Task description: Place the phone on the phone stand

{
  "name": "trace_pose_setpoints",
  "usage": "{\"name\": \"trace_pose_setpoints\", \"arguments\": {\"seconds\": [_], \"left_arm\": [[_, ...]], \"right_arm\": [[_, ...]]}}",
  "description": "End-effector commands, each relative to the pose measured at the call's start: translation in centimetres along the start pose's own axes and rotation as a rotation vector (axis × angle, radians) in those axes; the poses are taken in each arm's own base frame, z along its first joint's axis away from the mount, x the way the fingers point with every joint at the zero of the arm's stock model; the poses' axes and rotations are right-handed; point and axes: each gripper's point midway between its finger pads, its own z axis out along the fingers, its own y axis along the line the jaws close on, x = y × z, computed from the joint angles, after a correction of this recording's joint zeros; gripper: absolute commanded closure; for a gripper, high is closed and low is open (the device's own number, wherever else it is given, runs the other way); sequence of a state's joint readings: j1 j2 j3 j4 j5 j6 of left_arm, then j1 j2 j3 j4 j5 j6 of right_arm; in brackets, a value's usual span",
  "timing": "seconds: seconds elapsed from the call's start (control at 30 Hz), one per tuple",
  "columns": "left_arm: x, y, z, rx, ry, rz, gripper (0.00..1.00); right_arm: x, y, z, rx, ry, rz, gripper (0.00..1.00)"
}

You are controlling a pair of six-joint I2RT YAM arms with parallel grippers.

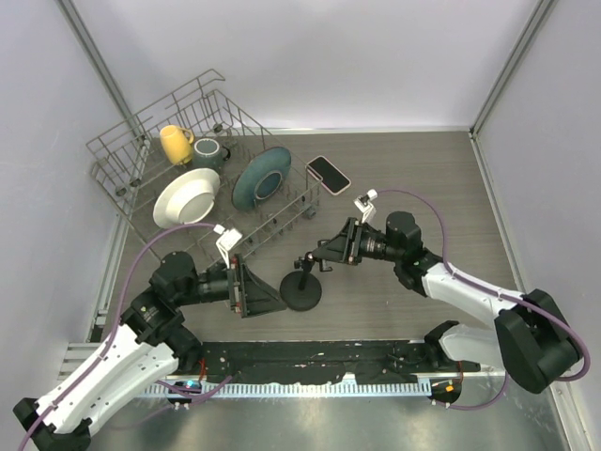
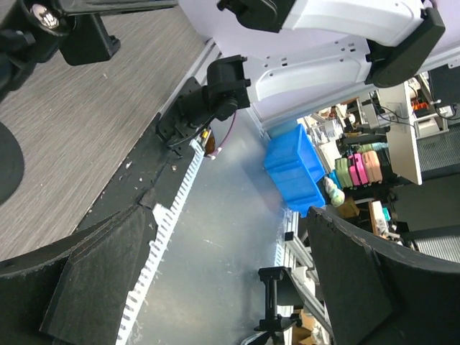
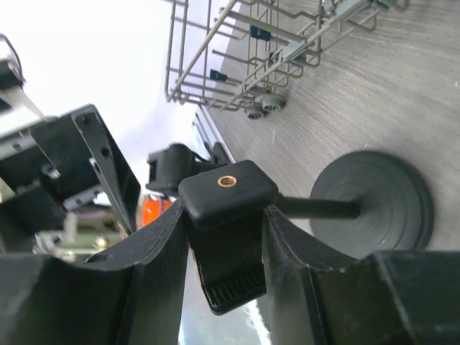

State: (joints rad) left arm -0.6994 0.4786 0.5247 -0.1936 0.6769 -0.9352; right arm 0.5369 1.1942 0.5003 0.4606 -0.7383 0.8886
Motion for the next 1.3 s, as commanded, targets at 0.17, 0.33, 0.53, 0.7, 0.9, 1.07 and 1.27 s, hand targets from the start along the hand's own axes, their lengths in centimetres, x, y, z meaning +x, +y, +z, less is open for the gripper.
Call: {"name": "trace_pose_setpoints", "arguments": {"seconds": [0.17, 0.33, 0.53, 0.7, 0.9, 1.07, 1.27], "left_arm": [[-0.5, 1.3, 1.0, -0.035, -0.010, -0.054, 0.00], [-0.9, 1.4, 1.1, -0.049, -0.025, -0.055, 0.00], [-1.1, 2.0, 1.3, -0.070, -0.041, -0.069, 0.00], [-1.3, 2.0, 1.6, -0.072, -0.036, -0.090, 0.00], [-1.0, 2.2, 1.4, -0.076, -0.045, -0.112, 0.01], [-1.2, 1.9, 1.3, -0.077, -0.050, -0.113, 0.01], [-1.3, 2.0, 1.4, -0.086, -0.048, -0.116, 0.01]], "right_arm": [[1.2, -2.3, -0.6, 0.290, -0.231, 0.569, 0.99], [-0.1, 0.0, -0.6, 0.308, -0.353, 0.636, 0.99], [-4.7, 2.2, -3.0, 0.326, -0.655, 0.647, 0.99], [-8.3, 2.3, -4.8, 0.368, -0.852, 0.662, 0.99], [-10.0, 2.6, -4.2, 0.351, -0.912, 0.689, 1.00], [-9.6, 1.8, -3.3, 0.353, -0.945, 0.737, 1.00], [-8.5, 2.6, -2.4, 0.361, -0.971, 0.715, 0.99]]}}
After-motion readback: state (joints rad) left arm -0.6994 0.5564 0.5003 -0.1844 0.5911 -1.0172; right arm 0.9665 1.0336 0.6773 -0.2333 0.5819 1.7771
